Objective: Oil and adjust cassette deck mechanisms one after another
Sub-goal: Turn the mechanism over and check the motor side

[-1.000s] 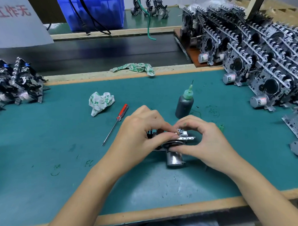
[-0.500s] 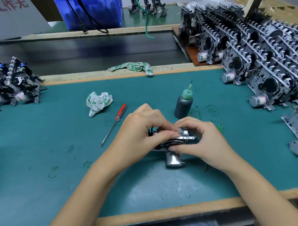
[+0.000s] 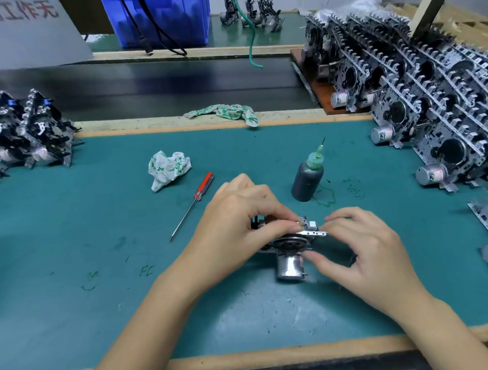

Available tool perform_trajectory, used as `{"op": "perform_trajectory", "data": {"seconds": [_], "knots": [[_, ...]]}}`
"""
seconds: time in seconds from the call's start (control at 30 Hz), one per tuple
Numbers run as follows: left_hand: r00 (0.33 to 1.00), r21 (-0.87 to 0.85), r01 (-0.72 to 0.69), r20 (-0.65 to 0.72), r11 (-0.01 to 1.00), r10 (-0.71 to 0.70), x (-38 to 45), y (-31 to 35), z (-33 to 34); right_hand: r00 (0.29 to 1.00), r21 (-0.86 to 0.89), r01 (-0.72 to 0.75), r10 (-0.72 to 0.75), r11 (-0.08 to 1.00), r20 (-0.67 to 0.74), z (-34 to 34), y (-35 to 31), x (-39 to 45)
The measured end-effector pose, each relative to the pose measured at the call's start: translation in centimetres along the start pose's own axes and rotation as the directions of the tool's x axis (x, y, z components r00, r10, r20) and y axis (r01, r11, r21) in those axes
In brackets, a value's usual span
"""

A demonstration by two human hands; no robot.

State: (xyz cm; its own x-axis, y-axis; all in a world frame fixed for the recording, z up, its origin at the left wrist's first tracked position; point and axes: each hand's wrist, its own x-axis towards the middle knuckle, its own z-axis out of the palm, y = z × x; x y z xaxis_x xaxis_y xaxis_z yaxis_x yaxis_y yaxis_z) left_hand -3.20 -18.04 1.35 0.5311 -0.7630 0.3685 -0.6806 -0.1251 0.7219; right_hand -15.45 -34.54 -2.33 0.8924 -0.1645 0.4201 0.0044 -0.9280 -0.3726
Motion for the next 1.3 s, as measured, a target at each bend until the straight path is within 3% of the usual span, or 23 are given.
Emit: {"op": "perform_trajectory", "data": {"seconds": [0.23, 0.4, 0.53, 0.7, 1.03, 1.3], "knots": [[1.000, -0.014, 0.008, 0.019, 1.000, -0.008, 0.0, -0.2, 0.0, 0.997, -0.070, 0.071, -0.073, 0.995, -0.031, 0.4, 0.7, -0.1], [1.000, -0.010, 0.010, 0.007, 1.000, -0.010, 0.0, -0.2, 0.0, 0.999, 0.031, 0.028, -0.029, 0.999, 0.014, 0.4, 0.8, 0.4], [1.000, -0.005, 0.007, 0.002, 1.000, -0.007, 0.0, -0.1, 0.1, 0.983, 0.358, -0.112, 0.051, 0.927, 0.175, 0.0, 0.2, 1.3], [1.000, -0.011, 0.017, -0.014, 1.000, -0.017, -0.1, -0.1, 0.1, 0.975, 0.633, -0.189, 0.066, 0.751, 0.214, 0.5, -0.7, 2.3], [1.000, 0.005, 0.013, -0.016, 1.000, -0.013, 0.0, -0.1, 0.1, 0.970, 0.627, -0.239, 0.151, 0.741, 0.191, 1.1, -1.0, 2.2], [1.000, 0.035, 0.011, -0.009, 0.999, -0.011, 0.0, 0.0, 0.1, 0.963, 0.586, -0.237, 0.107, 0.775, 0.247, 0.2, -0.6, 3.4]]}}
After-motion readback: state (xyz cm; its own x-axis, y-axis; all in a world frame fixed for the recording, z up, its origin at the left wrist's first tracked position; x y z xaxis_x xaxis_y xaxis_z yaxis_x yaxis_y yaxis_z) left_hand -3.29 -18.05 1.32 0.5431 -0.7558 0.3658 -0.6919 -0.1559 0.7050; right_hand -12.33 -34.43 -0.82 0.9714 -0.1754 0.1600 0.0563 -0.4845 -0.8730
